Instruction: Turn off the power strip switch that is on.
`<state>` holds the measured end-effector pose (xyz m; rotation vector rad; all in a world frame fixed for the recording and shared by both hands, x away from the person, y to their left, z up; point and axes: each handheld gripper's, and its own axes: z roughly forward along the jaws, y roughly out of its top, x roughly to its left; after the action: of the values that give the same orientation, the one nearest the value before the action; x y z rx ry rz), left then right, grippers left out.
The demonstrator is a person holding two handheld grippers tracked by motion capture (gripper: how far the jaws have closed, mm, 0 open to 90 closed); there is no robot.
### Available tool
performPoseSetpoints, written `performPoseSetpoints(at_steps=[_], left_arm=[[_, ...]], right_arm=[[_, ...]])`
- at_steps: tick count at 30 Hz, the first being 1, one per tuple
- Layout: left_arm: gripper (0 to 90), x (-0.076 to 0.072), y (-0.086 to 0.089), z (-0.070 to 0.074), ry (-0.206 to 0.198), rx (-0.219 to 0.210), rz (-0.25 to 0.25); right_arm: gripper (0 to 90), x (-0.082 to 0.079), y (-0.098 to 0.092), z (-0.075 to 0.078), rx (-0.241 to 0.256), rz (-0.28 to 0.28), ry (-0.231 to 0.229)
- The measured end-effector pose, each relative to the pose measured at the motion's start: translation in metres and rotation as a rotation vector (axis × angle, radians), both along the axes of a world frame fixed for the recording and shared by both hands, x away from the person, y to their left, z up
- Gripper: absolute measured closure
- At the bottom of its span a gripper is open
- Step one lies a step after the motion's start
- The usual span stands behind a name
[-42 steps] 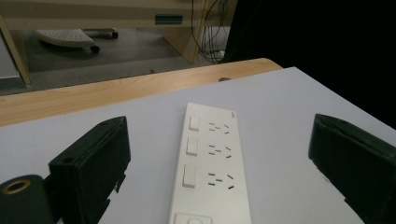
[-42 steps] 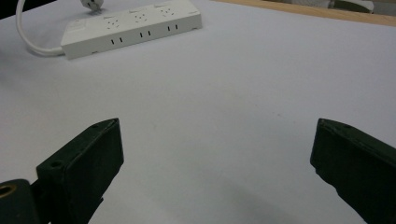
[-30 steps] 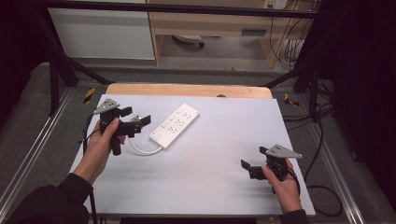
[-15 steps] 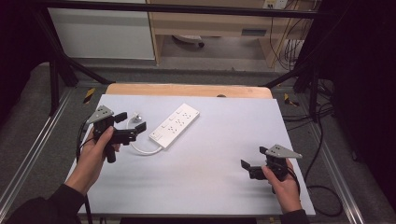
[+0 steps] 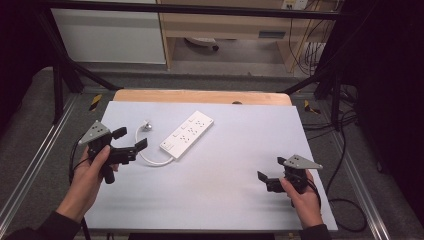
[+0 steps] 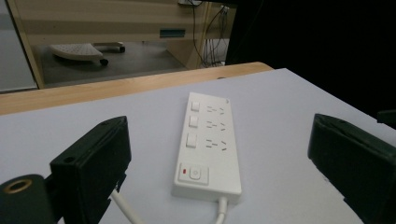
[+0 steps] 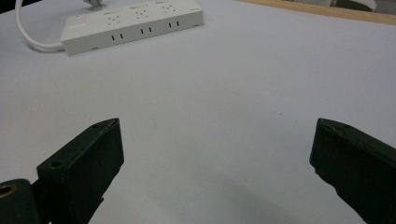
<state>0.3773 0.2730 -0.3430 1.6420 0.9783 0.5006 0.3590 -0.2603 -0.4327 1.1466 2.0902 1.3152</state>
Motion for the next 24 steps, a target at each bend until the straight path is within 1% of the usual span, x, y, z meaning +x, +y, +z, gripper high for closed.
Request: performPoseSetpoints(at_steps=[6,8,14,23,24], left_arm=[[5.8,-0.013,0.011,-0.005,-0.005,0.007,0.01],[5.8,-0.017,0.014,-0.008,-0.004,0.004,0.017],[5.7,-0.026,0.021,-0.02,0.004,0.002,0.024],[6.0,-0.036,0.026,-0.038,0.017,0.0,0.028],[5.9,-0.036,0.026,-0.039,0.018,0.005,0.027]], right_arm=[[3.2,0.0,0.0,0.0,0.0,-0.002,0.002],[3.2,0.0,0.0,0.0,-0.002,-0.002,0.0],[3.2,0.0,0.001,0.0,-0.008,0.0,0.0],[3.2,0.0,0.001,-0.001,-0.008,0.0,-0.002],[3.2,0.0,0.001,0.0,-0.006,0.0,0.0]])
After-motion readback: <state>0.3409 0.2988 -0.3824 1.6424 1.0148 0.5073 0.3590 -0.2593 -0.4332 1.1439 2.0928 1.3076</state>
